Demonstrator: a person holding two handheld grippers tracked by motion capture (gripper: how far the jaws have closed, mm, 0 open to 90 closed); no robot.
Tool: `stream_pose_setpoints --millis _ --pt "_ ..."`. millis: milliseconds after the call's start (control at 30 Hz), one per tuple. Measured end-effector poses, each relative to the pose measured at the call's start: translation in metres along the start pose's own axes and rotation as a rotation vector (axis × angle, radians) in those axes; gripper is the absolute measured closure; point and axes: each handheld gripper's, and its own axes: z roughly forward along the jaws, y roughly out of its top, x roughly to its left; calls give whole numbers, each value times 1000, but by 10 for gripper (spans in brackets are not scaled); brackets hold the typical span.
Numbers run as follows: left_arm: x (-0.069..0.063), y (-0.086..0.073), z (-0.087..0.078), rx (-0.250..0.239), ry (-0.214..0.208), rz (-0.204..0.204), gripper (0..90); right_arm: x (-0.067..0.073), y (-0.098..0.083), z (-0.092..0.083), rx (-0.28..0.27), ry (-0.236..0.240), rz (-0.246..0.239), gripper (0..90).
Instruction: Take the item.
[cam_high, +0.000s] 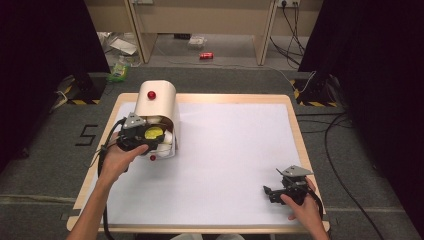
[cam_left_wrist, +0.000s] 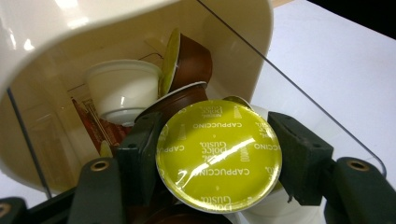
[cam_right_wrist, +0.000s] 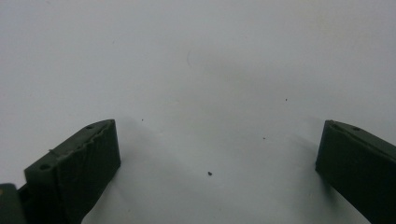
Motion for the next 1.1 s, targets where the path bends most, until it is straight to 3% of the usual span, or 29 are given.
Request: stream_pose_setpoints --millis 567,1100 --pt "0 5 -14 -34 -18 3 377 0 0 0 1 0 4 3" --pt "8 9 -44 -60 -2 29 377 0 0 0 0 0 0 2"
